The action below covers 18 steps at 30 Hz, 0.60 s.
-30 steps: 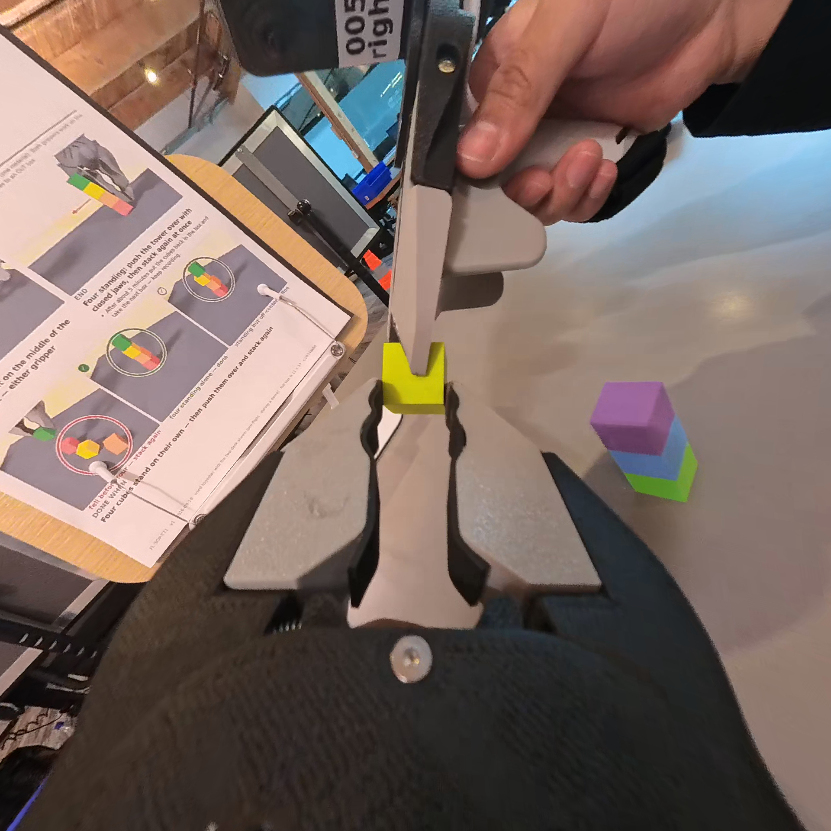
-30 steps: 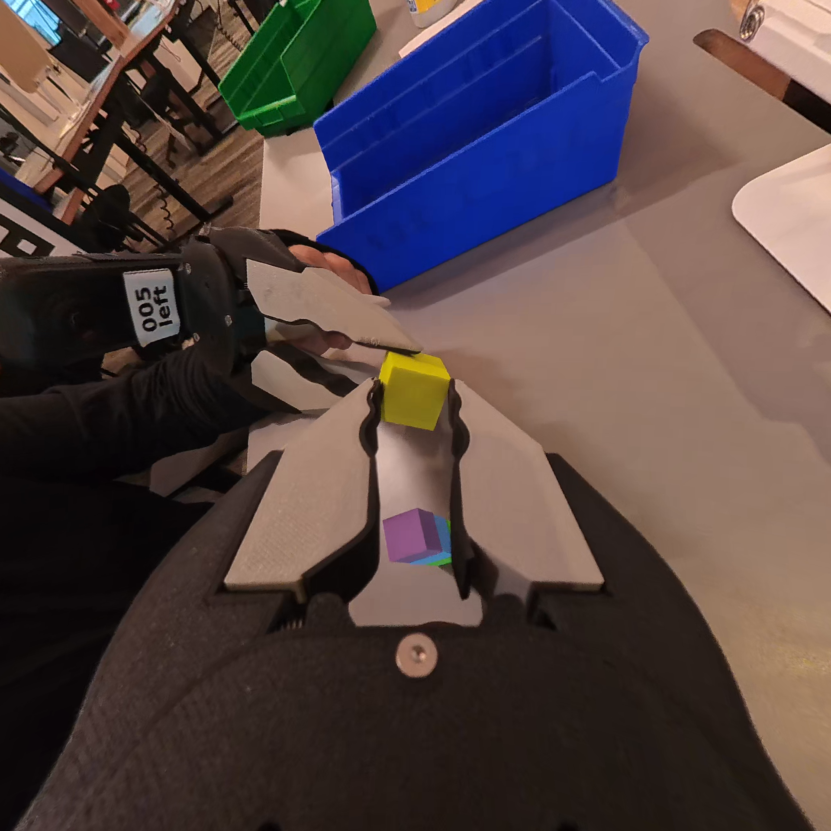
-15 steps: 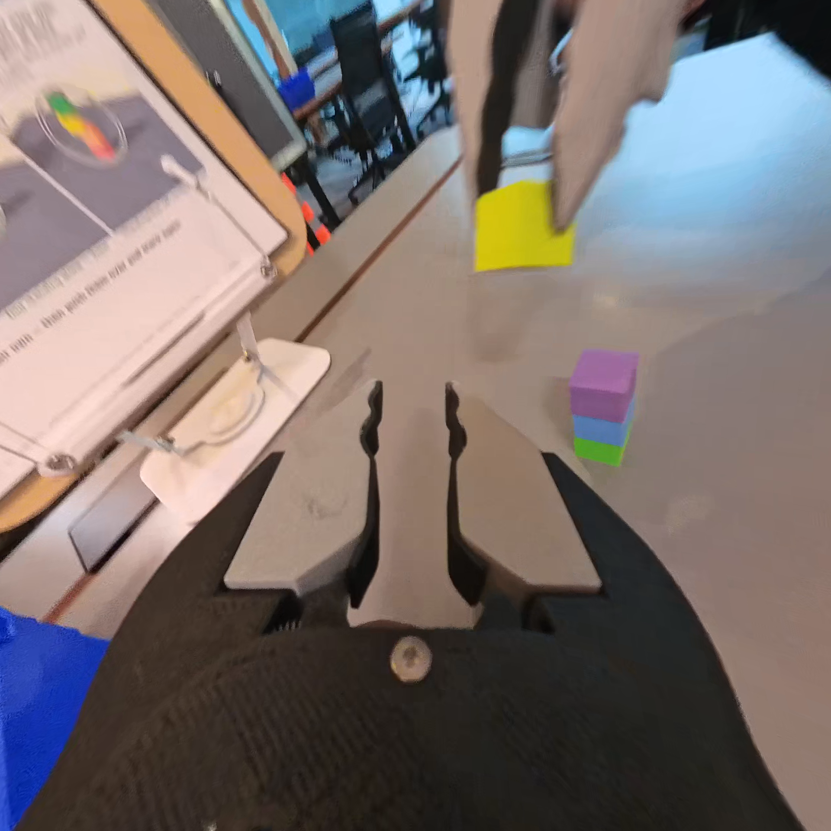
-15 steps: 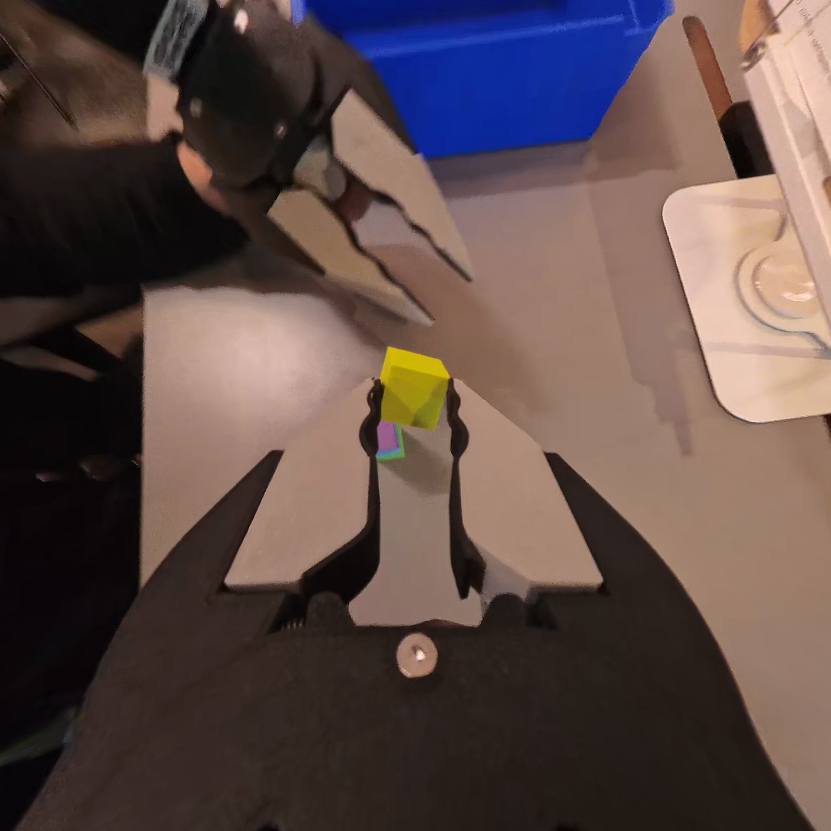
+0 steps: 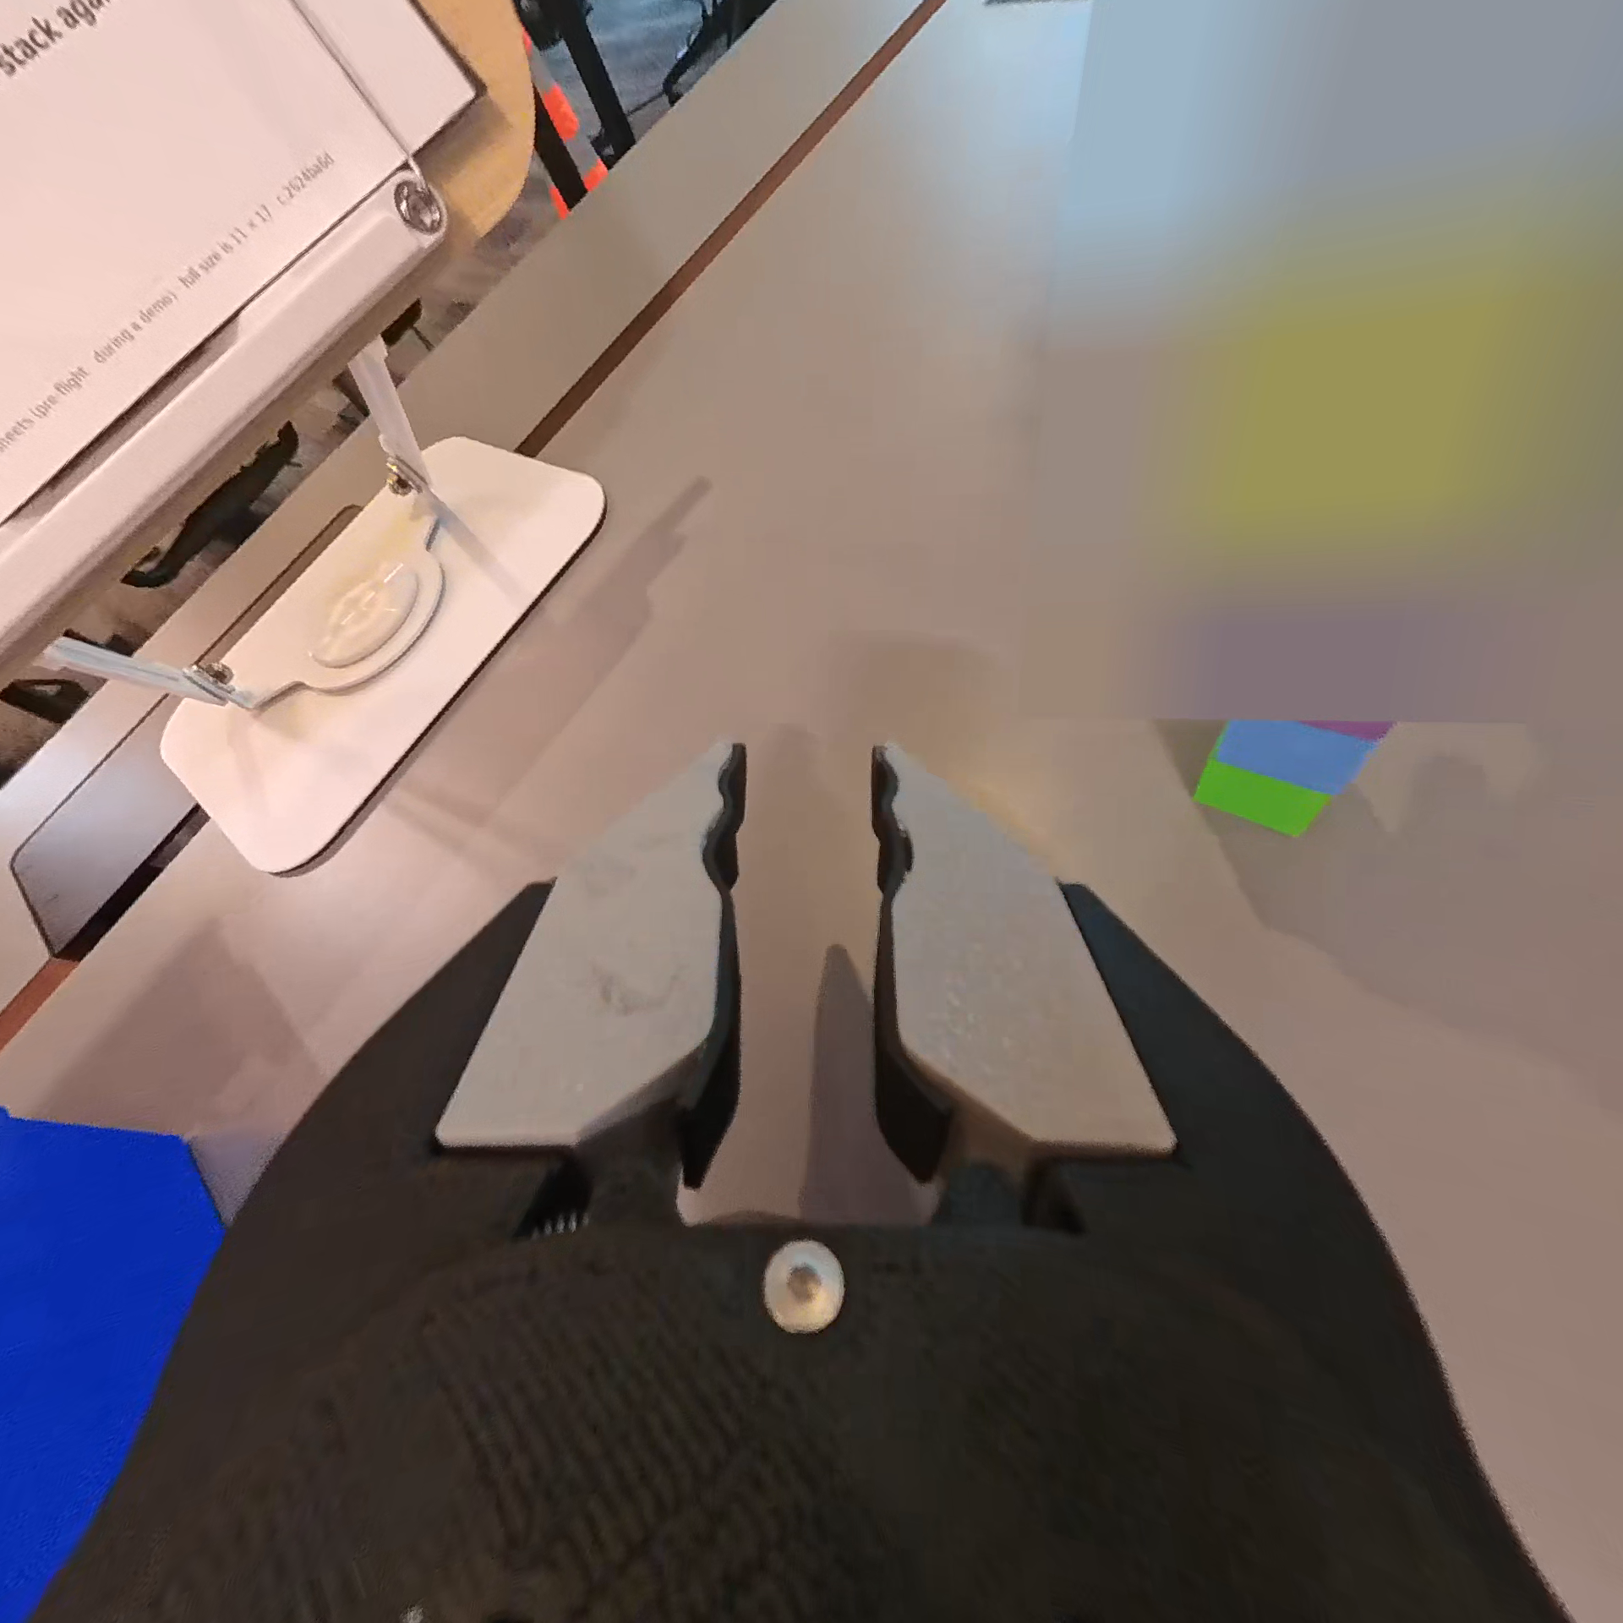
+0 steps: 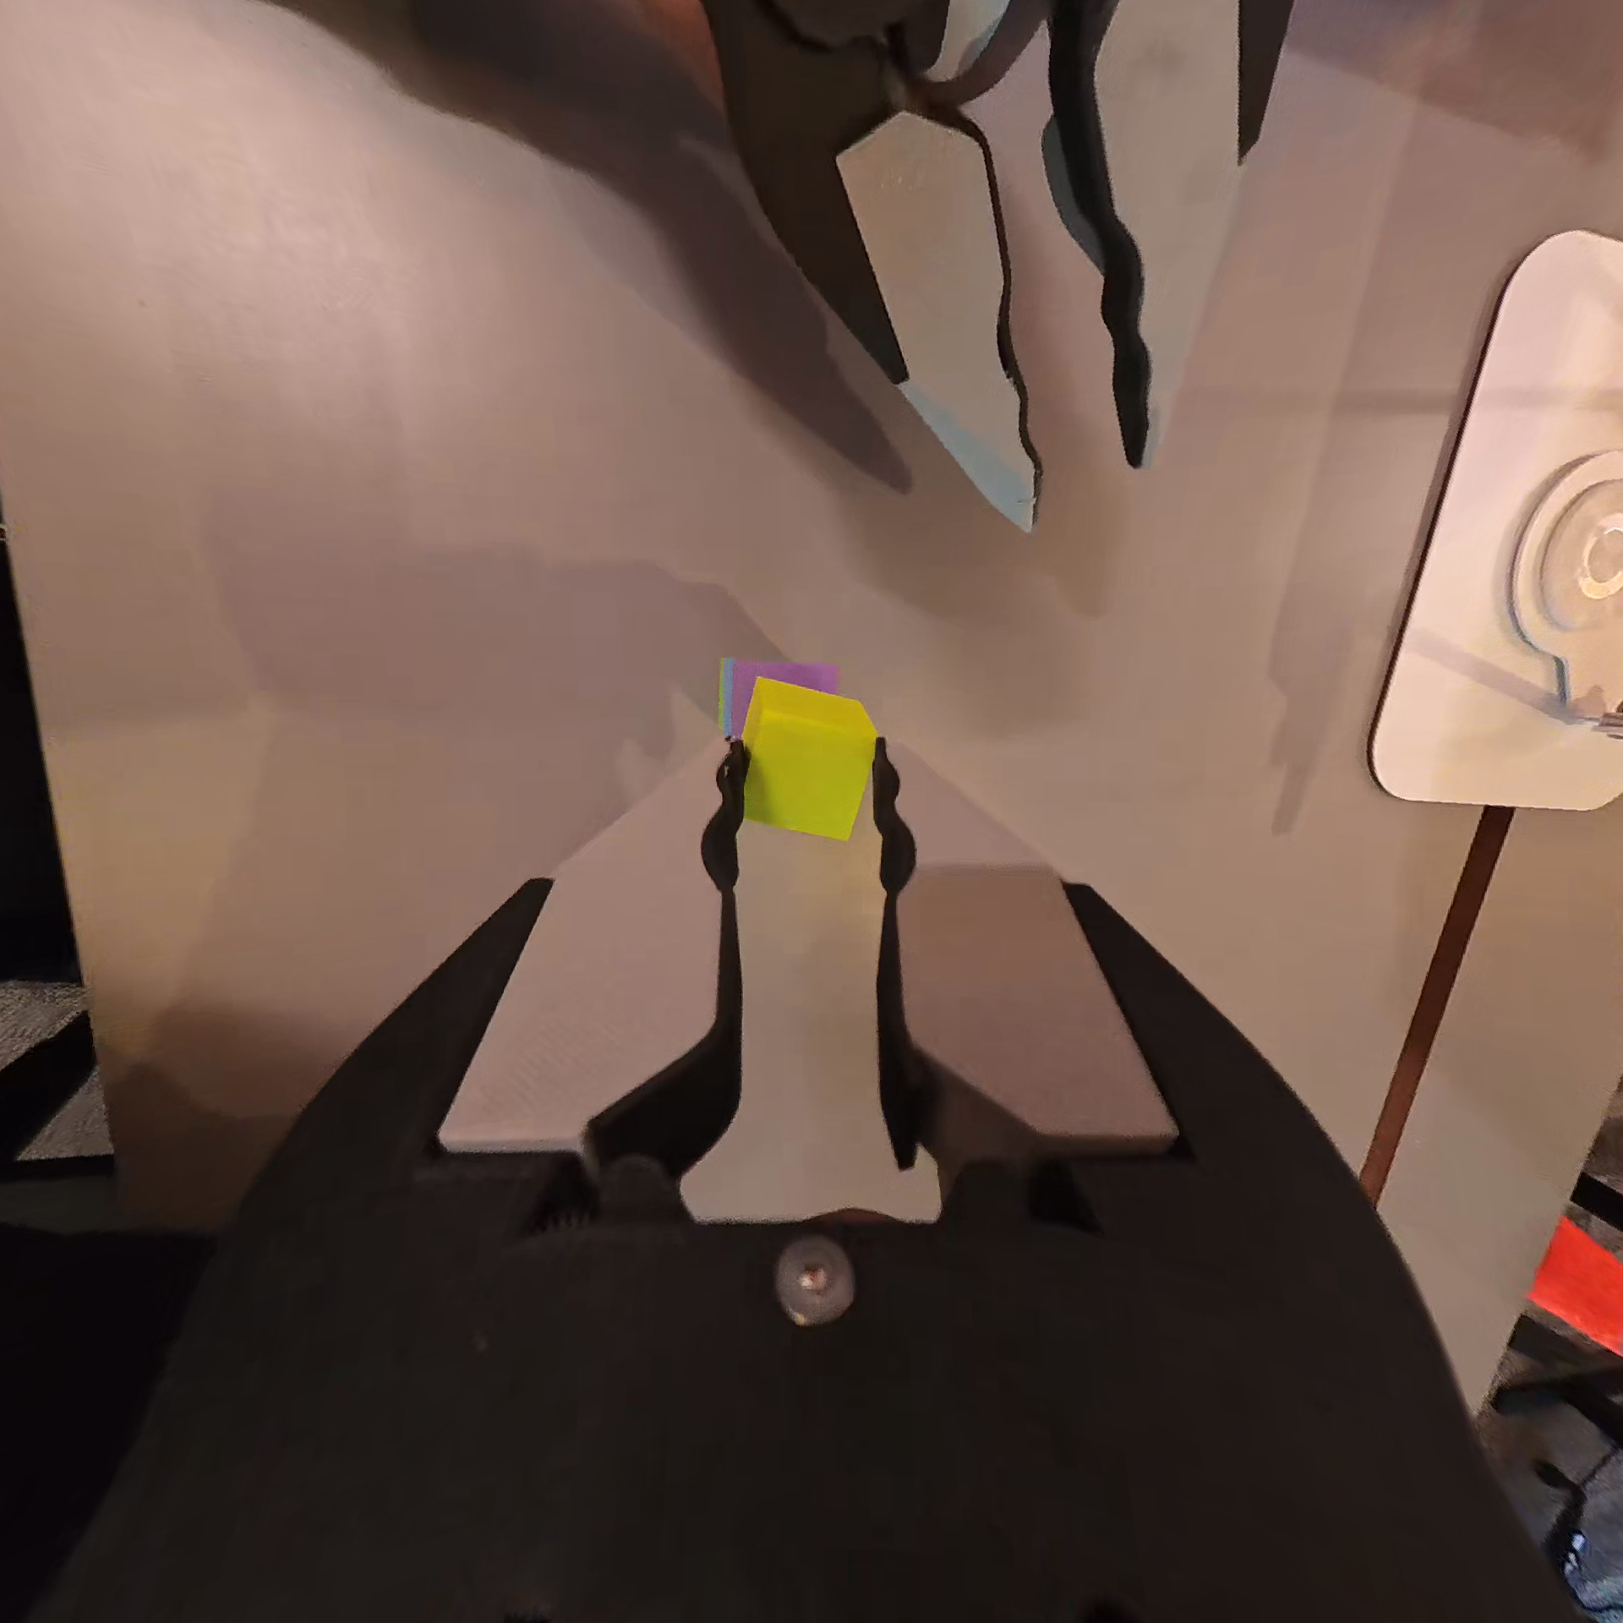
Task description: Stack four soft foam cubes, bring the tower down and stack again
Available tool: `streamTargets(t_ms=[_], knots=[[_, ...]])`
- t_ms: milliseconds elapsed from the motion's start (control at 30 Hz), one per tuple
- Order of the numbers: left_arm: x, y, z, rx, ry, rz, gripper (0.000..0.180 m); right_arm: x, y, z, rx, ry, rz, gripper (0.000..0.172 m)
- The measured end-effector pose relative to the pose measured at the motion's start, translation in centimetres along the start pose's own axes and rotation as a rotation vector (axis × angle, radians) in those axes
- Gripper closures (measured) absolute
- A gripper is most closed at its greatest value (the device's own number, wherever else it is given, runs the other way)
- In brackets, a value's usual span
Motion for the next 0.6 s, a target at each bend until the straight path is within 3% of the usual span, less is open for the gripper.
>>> streamTargets(t_ms=[600], knots=[[-0.32, 0.79, 0.35, -0.049, -0.017, -0.015, 0.154, 0.43, -0.79, 0.88, -0.054, -0.103, -0.101, 0.145]])
Point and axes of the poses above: each gripper's, where its closed fingertips meet, z out along the fingers, y out of its underside, x = y × z across the jaws, the point moved 9 cm from there along -z, back along the fingers, and after that the axes turned 15 degrees about x, right-handed, at the moved point
